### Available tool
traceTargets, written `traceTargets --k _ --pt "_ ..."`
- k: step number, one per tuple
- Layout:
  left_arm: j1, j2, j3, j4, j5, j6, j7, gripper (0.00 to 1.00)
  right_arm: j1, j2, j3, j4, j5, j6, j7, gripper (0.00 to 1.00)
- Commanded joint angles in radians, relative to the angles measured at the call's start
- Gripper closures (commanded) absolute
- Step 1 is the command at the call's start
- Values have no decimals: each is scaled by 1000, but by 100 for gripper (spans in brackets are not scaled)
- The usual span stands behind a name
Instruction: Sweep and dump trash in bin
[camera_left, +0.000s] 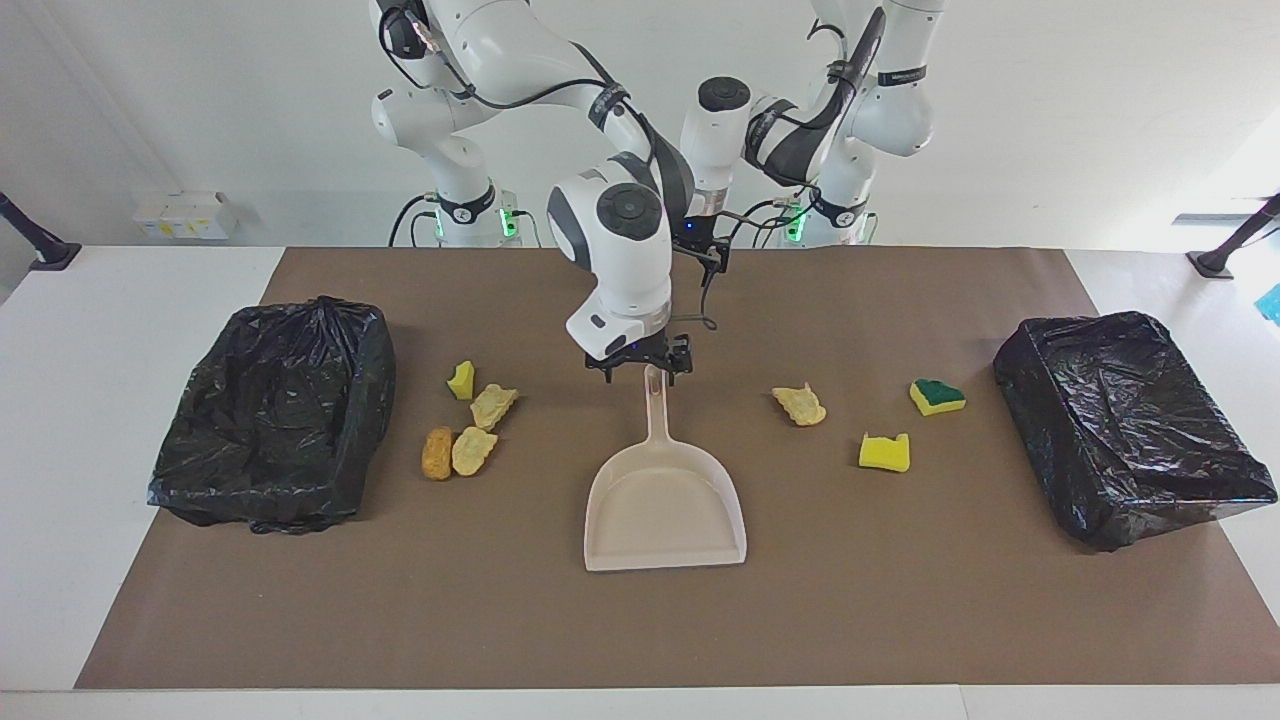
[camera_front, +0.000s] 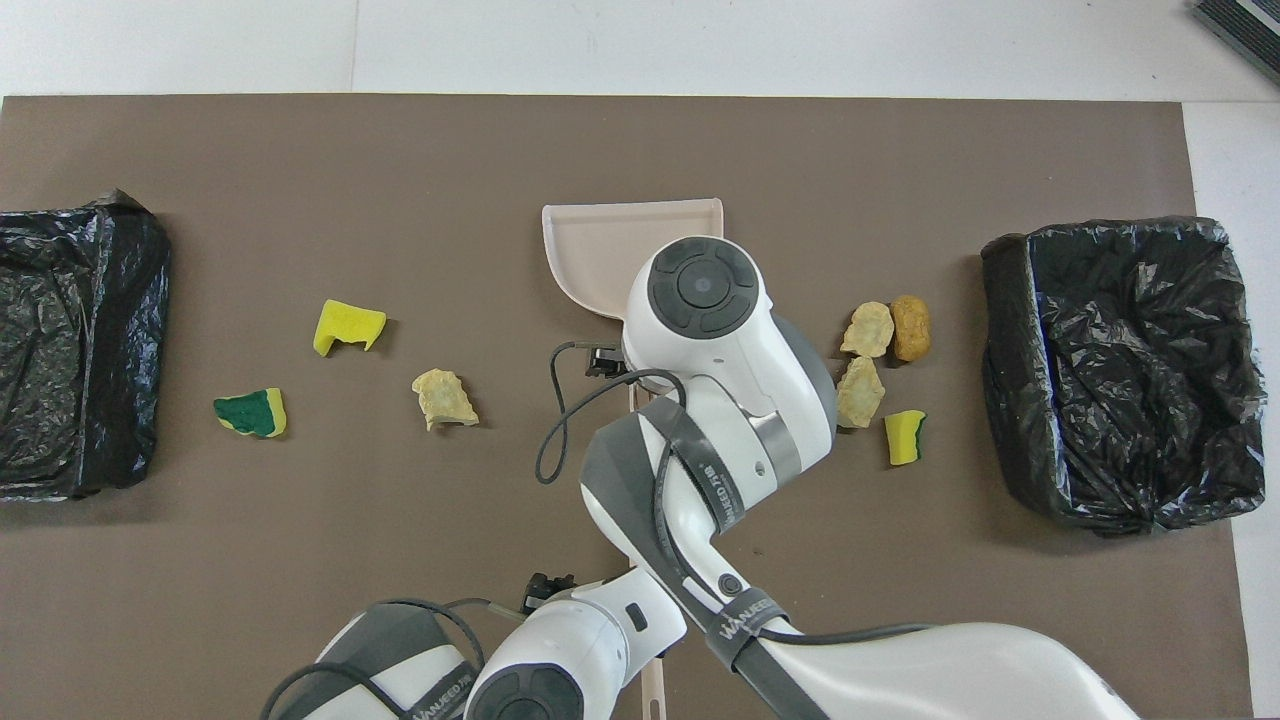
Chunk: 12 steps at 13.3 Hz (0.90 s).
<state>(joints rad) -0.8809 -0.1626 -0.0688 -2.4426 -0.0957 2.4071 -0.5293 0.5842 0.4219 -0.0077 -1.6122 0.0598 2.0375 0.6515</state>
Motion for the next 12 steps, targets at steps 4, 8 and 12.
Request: traceTargets --k 4,8,12 --pt "-128 104 18 -9 11 119 -95 0 -10 55 -1 20 -5 84 -36 0" --pt "-138 130 18 -7 17 129 -97 0 -9 61 -1 14 15 137 -99 0" --pt "-133 94 21 0 17 55 -132 0 -9 66 -1 2 0 150 -145 0"
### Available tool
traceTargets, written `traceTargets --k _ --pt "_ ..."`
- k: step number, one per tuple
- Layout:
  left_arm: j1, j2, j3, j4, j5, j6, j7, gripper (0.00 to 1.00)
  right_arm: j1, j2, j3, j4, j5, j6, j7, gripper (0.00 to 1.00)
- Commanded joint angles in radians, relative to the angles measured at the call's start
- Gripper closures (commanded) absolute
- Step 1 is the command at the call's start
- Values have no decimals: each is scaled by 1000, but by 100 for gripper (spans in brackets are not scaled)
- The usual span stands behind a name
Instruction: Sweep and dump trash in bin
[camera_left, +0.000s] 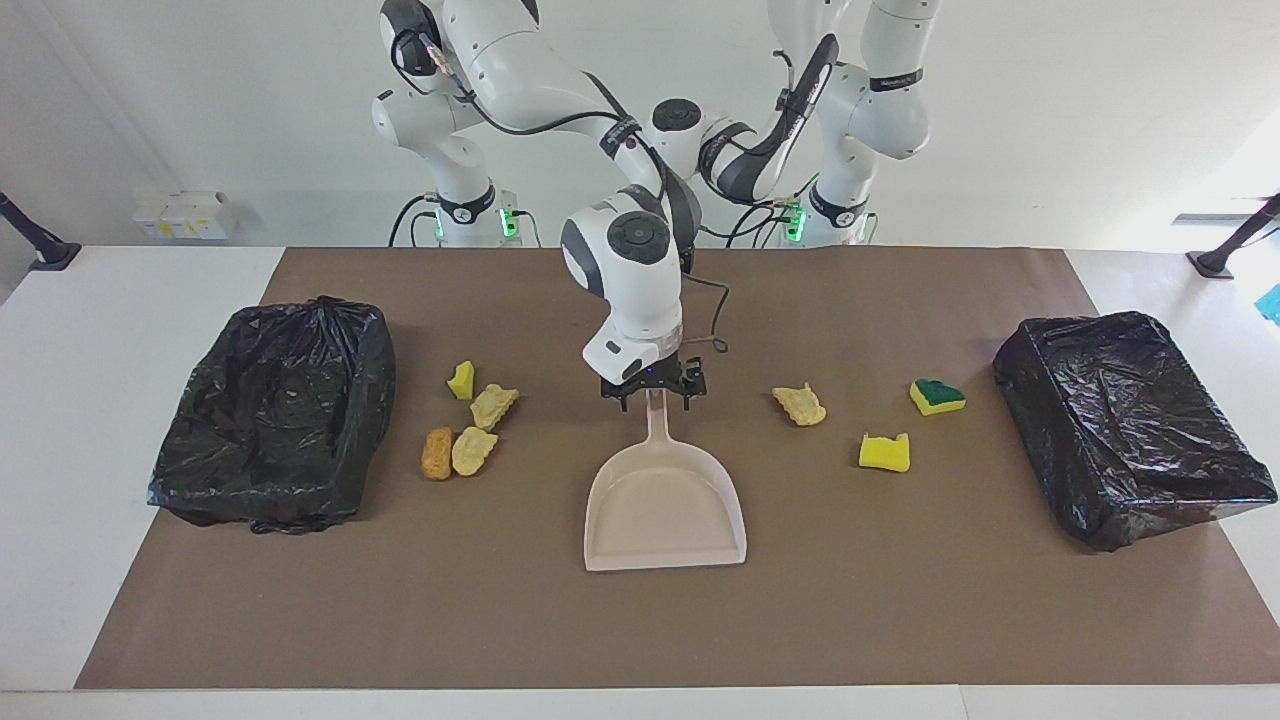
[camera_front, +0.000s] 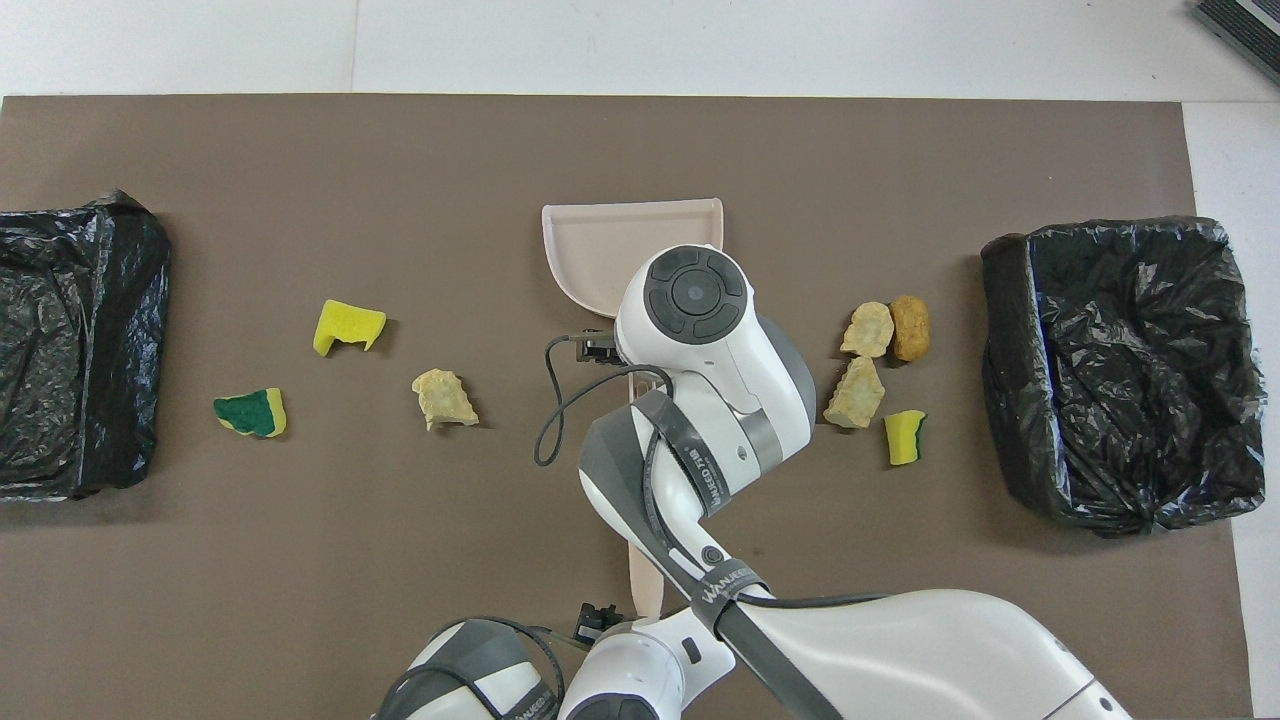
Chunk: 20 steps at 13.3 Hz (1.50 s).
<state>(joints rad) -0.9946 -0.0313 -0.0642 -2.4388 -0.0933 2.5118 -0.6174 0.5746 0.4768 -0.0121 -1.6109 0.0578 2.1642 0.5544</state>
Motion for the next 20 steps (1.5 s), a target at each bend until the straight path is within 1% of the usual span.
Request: traceTargets --k 1,3,4,5,6,7,8,11,12,13,14,15,17,18,19,20 --pt "-18 -47 17 -3 15 -57 -48 0 -2 19 3 0 1 26 -54 0" --pt "-15 -48 17 7 15 -79 -74 0 -4 20 3 2 -1 25 -56 0" --pt "-15 -48 17 17 15 -94 -91 0 -2 20 3 3 0 22 -56 29" --pt "-15 -48 15 17 15 -100 -100 11 -7 20 3 5 2 11 -56 67" --pt "-15 -48 15 17 15 -103 -104 23 -7 20 3 5 2 6 -56 100" --pt "-15 -48 15 18 15 -113 -113 37 -7 20 3 6 2 5 -54 100" --pt "-16 -50 14 20 15 -117 -122 44 -5 20 3 6 2 6 -54 100" --pt "-15 -56 14 20 15 -133 -127 45 -7 11 -5 12 -7 -7 -56 100" --pt "-15 -55 14 21 15 -133 -136 62 -19 14 0 19 -13 -12 -56 100" --pt "-13 -56 14 21 15 -137 -137 95 -27 14 0 19 -13 -11 -56 100" --pt "-12 -56 14 21 15 -149 -137 100 -19 10 -5 17 -24 -7 -57 100" --pt "-12 -55 14 26 15 -168 -137 100 -13 3 -5 19 -62 -14 -57 100" --pt "-6 -73 21 44 15 -237 -137 100 -30 -24 -3 32 -76 -73 -59 100" --pt "16 -88 21 64 15 -295 -137 100 -50 -39 1 48 -81 -92 -76 100" --pt "37 -100 21 96 15 -368 -139 100 -44 -62 -2 48 -85 -99 -103 100" --pt "65 -116 23 118 15 -425 -140 100 -50 -90 1 43 -88 -133 -129 100"
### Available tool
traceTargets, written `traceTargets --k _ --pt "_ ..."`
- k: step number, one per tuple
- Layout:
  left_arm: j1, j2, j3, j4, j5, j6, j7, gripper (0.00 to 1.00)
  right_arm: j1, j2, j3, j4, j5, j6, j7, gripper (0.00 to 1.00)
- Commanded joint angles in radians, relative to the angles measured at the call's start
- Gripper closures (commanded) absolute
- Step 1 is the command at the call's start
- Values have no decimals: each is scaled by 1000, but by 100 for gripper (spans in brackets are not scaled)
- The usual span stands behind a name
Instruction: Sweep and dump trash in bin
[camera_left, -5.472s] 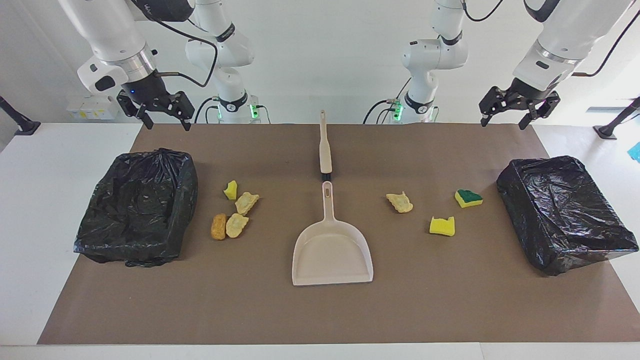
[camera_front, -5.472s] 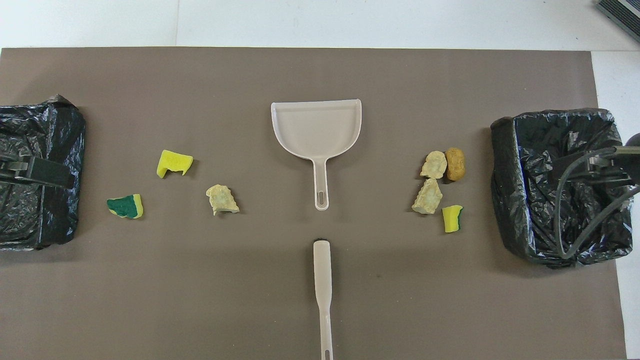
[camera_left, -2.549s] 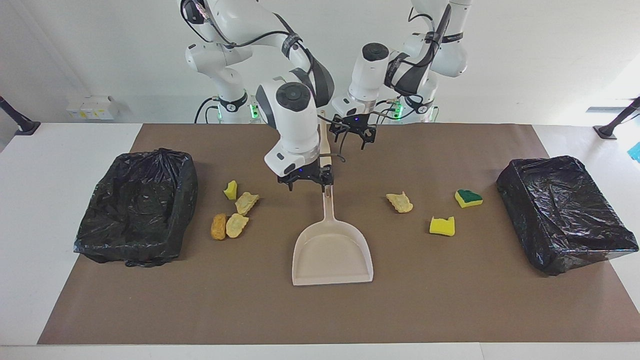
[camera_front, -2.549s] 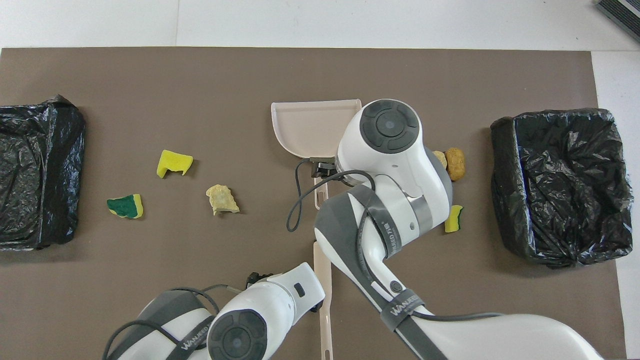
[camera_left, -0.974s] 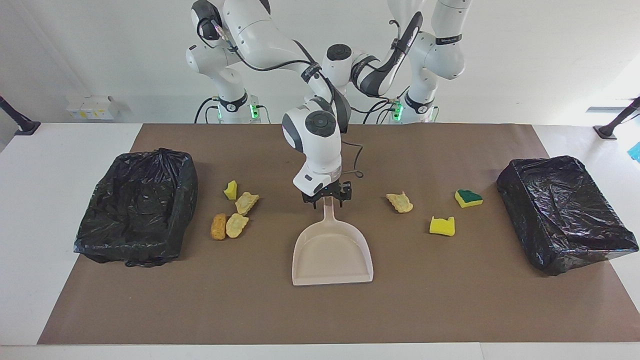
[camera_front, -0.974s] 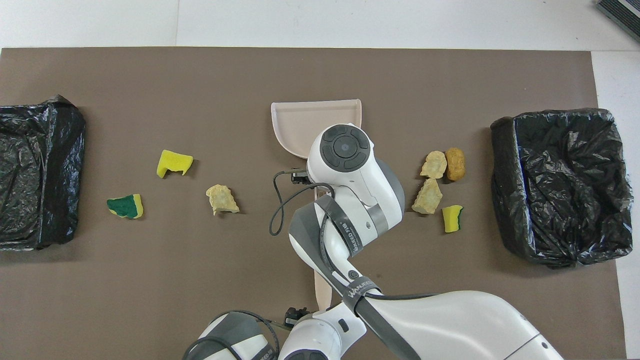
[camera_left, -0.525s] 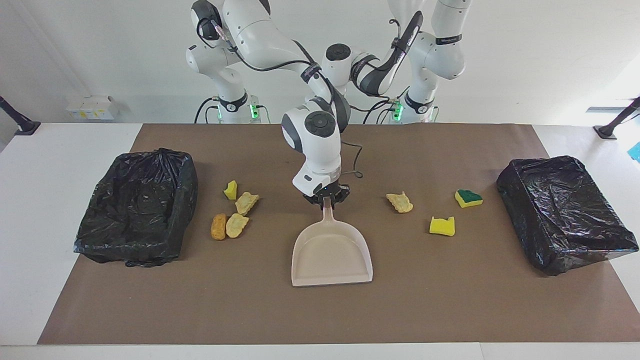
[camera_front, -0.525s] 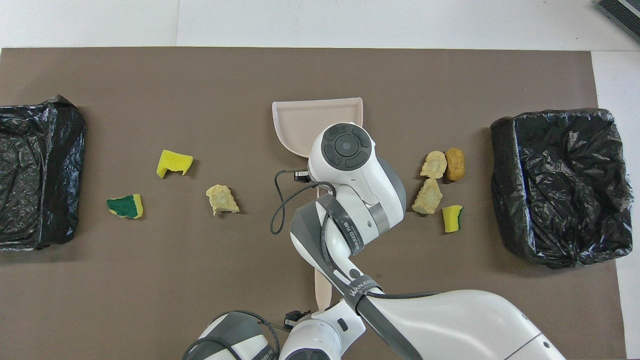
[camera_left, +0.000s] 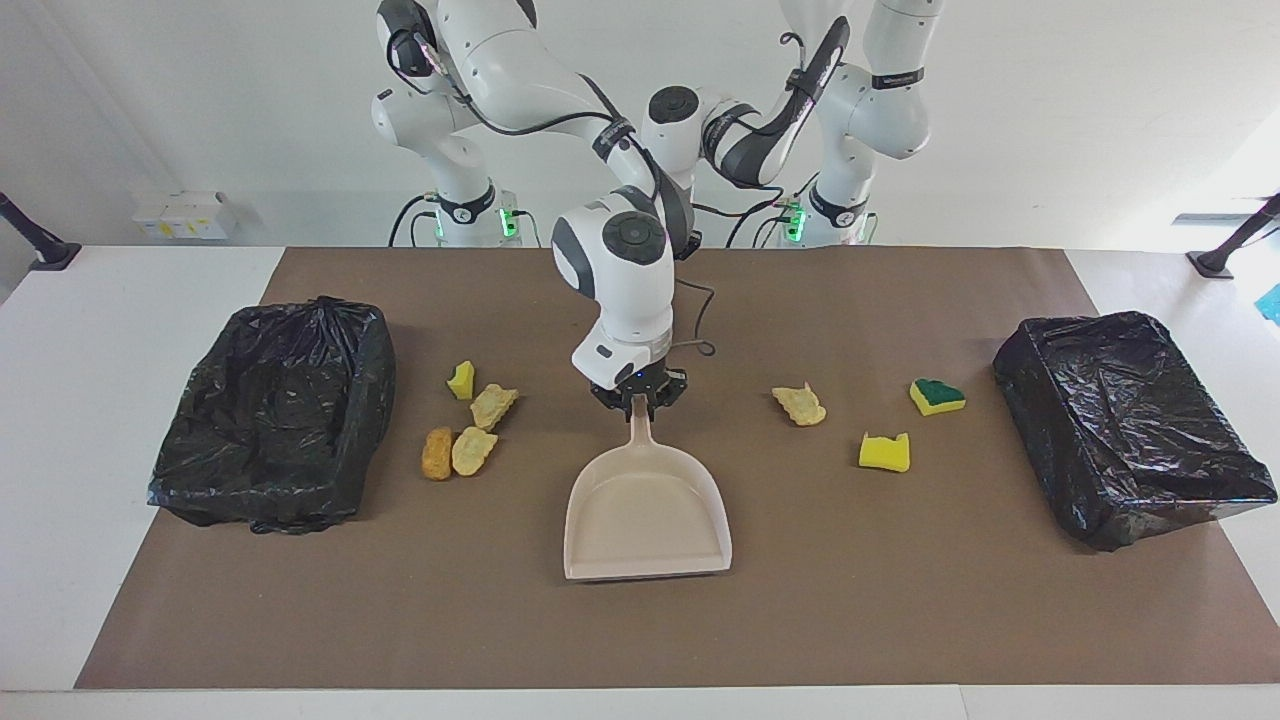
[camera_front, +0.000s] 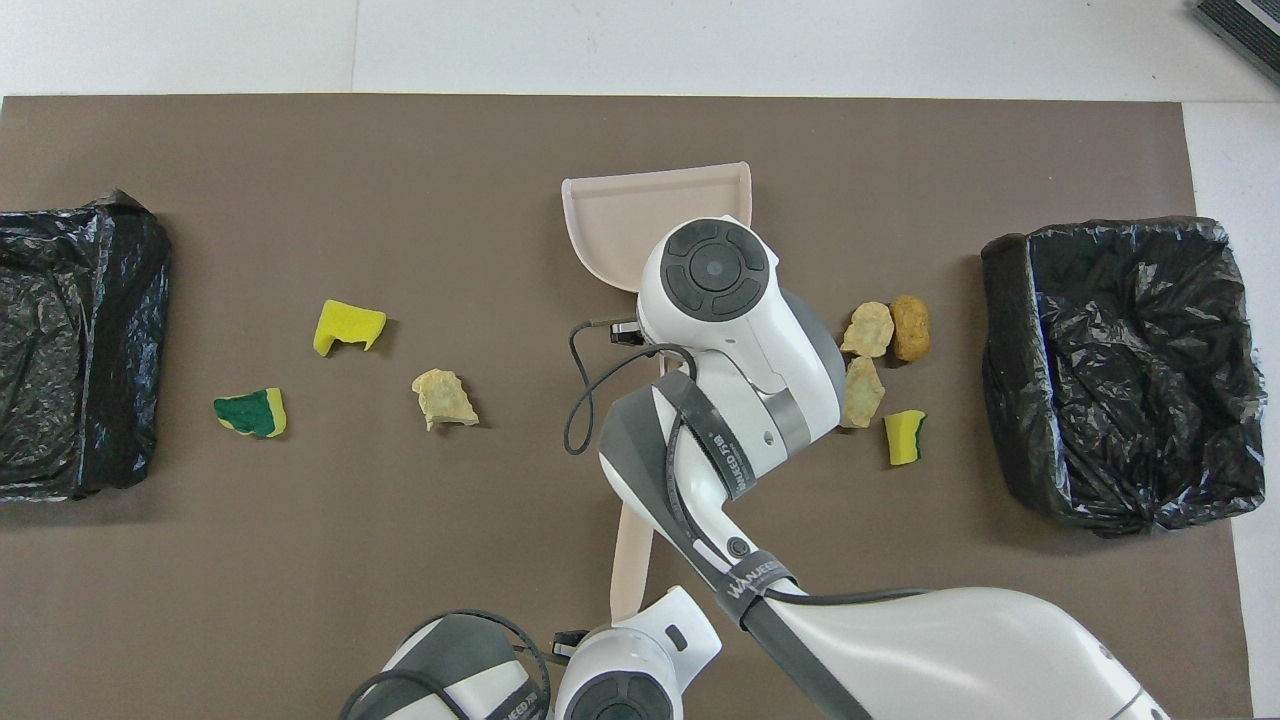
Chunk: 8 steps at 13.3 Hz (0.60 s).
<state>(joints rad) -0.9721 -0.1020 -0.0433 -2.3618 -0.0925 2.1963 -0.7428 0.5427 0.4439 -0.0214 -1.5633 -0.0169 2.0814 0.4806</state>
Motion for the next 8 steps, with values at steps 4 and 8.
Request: traceTargets --k 4,8 --pt "194 -102 0 123 59 -246 -13 100 -44 -146 9 -68 -12 -164 -320 100" --pt "376 -94 -3 199 163 -293 -1 100 -75 -191 11 -153 -2 -129 -578 100"
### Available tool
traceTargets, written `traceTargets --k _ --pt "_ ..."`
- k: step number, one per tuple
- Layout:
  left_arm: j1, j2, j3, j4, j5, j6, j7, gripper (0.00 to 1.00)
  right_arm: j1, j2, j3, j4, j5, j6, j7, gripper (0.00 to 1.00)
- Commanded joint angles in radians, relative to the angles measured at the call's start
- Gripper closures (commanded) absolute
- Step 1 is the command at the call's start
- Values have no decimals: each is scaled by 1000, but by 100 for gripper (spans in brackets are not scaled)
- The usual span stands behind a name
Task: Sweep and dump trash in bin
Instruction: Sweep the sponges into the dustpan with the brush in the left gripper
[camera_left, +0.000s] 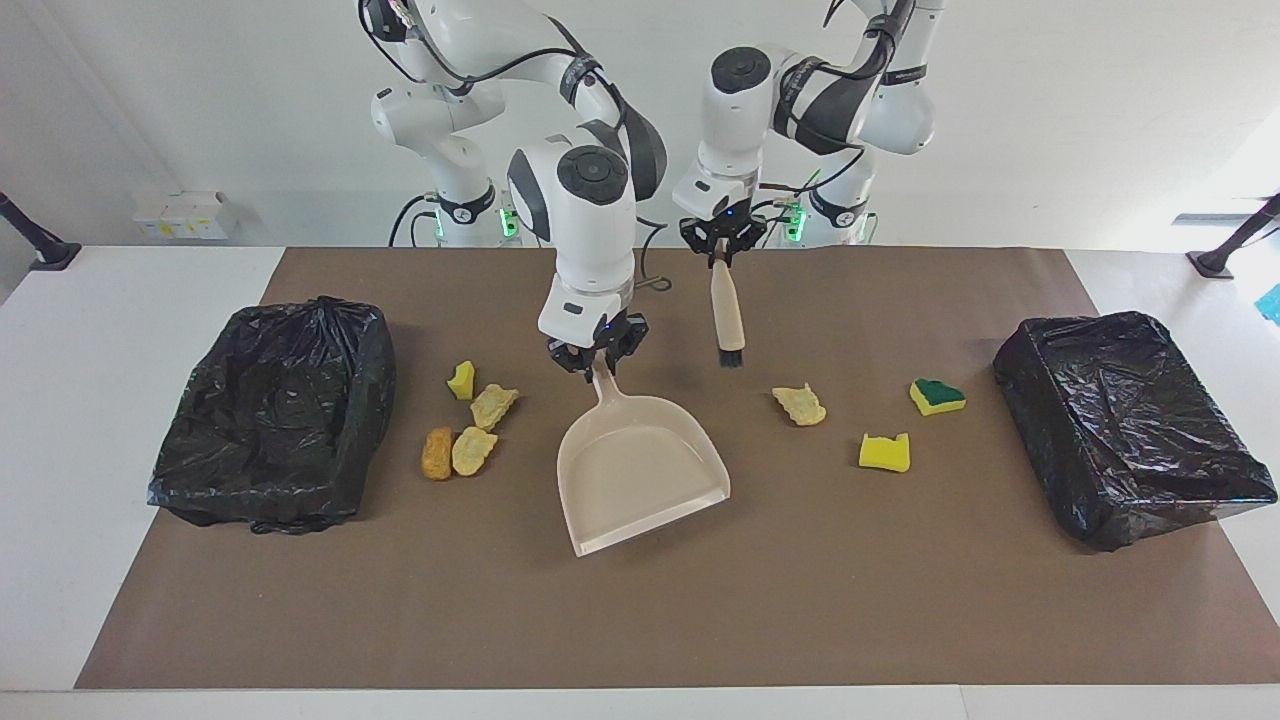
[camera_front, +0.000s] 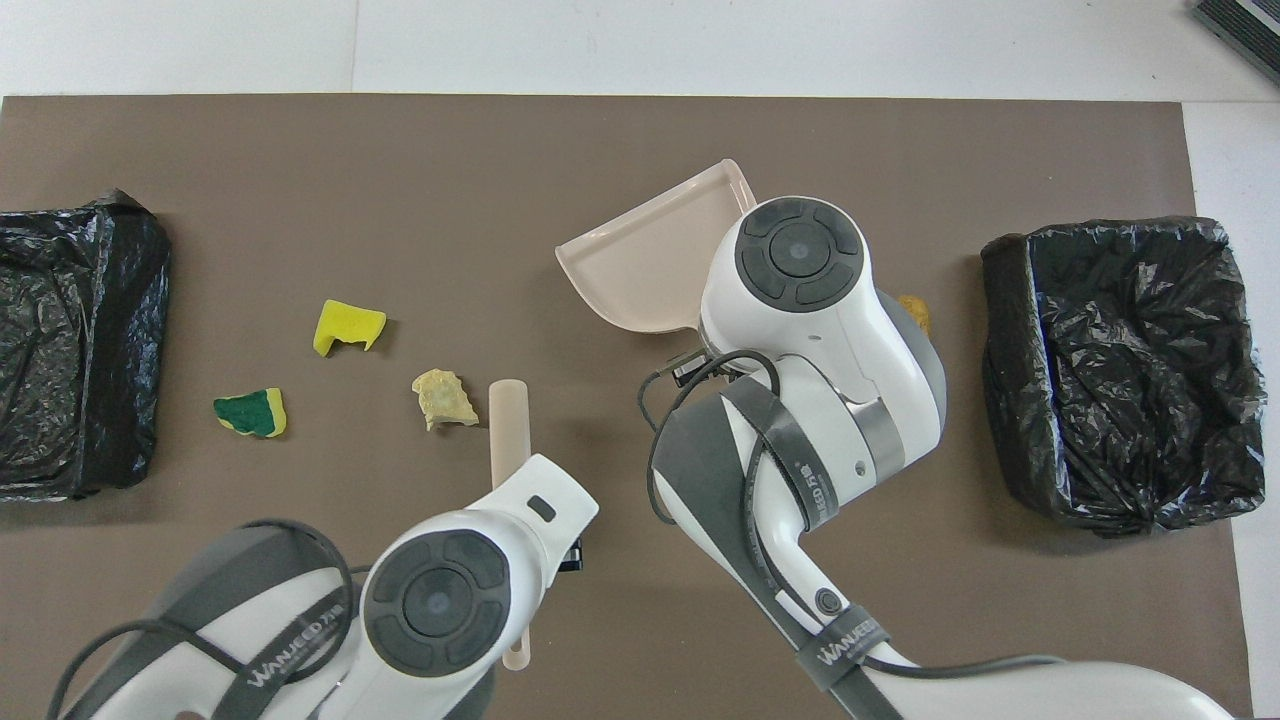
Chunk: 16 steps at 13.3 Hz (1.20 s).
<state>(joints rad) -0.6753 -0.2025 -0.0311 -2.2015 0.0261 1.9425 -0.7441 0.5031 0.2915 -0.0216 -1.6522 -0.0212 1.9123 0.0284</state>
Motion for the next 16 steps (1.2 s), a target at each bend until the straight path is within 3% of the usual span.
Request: traceTargets --k 1,5,7,10,12,16 --pt "126 9 -13 46 57 -36 3 100 -40 -38 9 -64 4 45 -209 100" --pt "325 41 -10 60 119 -16 138 100 -41 -54 12 -96 23 33 -647 100" --pt "460 57 -10 59 149 16 247 100 -37 -95 12 -179 81 52 -754 100" --pt "659 64 -10 48 160 82 439 100 32 -182 12 -325 93 134 -774 100" --pt "776 61 -10 30 158 95 631 100 34 -175 14 -345 95 171 -782 100" --pt "812 123 -13 -27 149 127 678 100 78 -109 14 -339 116 249 -745 100"
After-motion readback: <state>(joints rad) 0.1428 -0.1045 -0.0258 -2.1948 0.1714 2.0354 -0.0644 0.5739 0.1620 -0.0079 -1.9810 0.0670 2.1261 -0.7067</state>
